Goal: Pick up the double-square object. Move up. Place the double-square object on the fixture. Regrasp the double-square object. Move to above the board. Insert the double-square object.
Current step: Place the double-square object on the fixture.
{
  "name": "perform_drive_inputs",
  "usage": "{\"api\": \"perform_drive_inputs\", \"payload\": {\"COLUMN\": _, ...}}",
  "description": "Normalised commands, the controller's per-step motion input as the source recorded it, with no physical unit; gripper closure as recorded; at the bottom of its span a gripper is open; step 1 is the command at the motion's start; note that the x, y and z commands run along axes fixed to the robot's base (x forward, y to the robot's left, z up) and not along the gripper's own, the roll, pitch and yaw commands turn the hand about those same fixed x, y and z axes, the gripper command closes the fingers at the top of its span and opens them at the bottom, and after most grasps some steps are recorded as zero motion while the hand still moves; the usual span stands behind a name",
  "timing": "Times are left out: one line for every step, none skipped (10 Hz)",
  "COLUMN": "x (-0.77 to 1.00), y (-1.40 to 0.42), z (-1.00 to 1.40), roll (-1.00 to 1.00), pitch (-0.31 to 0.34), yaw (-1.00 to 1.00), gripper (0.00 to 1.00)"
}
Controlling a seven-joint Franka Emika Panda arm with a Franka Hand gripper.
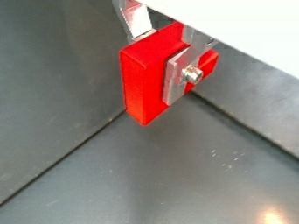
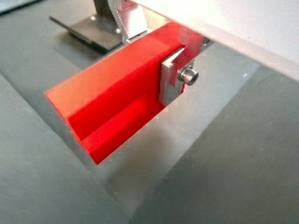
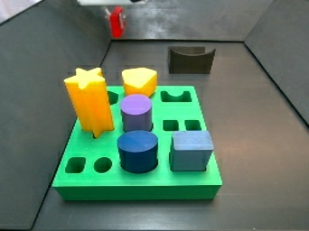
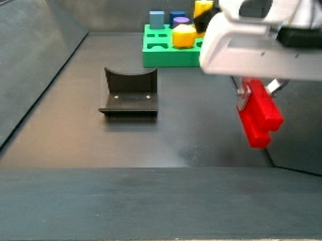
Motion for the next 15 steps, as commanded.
{"api": "perform_drive_inputs", "payload": {"x": -0.01, "y": 0.0, "z": 1.0, "roll": -0.01, "pitch": 0.014, "yaw": 0.0, "gripper": 1.0}}
{"api": "perform_drive_inputs", "payload": {"x": -0.01, "y": -0.01, "z": 1.0, "roll": -0.01, "pitch": 0.017, "yaw": 0.0, "gripper": 1.0}}
{"api": "perform_drive_inputs", "payload": {"x": -0.02, "y": -0.01, "z": 1.0, "roll": -0.01, "pitch": 0.022, "yaw": 0.0, "gripper": 1.0}}
{"api": "perform_drive_inputs", "payload": {"x": -0.02, "y": -0.01, "z": 1.0, "roll": -0.01, "pitch": 0.026, "yaw": 0.0, "gripper": 1.0}}
{"api": "perform_drive_inputs", "payload": {"x": -0.02, "y": -0.01, "z": 0.86, "roll": -0.02, "pitch": 0.031, "yaw": 0.0, "gripper": 1.0}}
{"api": "perform_drive_inputs", "payload": {"x": -0.01, "y": -0.01, "z": 0.71, "roll": -0.02, "pitch": 0.038, "yaw": -0.01, "gripper": 1.0}}
{"api": "perform_drive_inputs", "payload": {"x": 0.0, "y": 0.0, "z": 0.49, "roll": -0.02, "pitch": 0.05, "yaw": -0.01, "gripper": 1.0}}
{"api": "perform_drive_inputs", "payload": {"x": 0.0, "y": 0.0, "z": 0.34, "roll": -0.03, "pitch": 0.061, "yaw": -0.01, "gripper": 1.0}}
{"api": "perform_drive_inputs", "payload": {"x": 1.0, "y": -0.76, "z": 0.05, "roll": -0.01, "pitch": -0.123, "yaw": 0.38, "gripper": 1.0}}
{"api": "perform_drive_inputs", "payload": {"x": 1.0, "y": -0.76, "z": 0.02, "roll": -0.01, "pitch": -0.117, "yaw": 0.37, "gripper": 1.0}}
{"api": "perform_drive_inputs", "payload": {"x": 1.0, "y": -0.71, "z": 0.02, "roll": -0.01, "pitch": -0.091, "yaw": 0.27, "gripper": 1.0}}
{"api": "perform_drive_inputs", "payload": {"x": 1.0, "y": -0.66, "z": 0.02, "roll": -0.03, "pitch": -0.074, "yaw": 0.18, "gripper": 1.0}}
{"api": "perform_drive_inputs", "payload": {"x": 1.0, "y": -0.61, "z": 0.01, "roll": -0.04, "pitch": -0.055, "yaw": 0.12, "gripper": 1.0}}
{"api": "perform_drive_inputs", "payload": {"x": 1.0, "y": -0.57, "z": 0.0, "roll": -0.05, "pitch": -0.042, "yaw": 0.08, "gripper": 1.0}}
{"api": "perform_drive_inputs", "payload": {"x": 1.0, "y": -0.52, "z": 0.0, "roll": -0.06, "pitch": -0.029, "yaw": 0.05, "gripper": 1.0}}
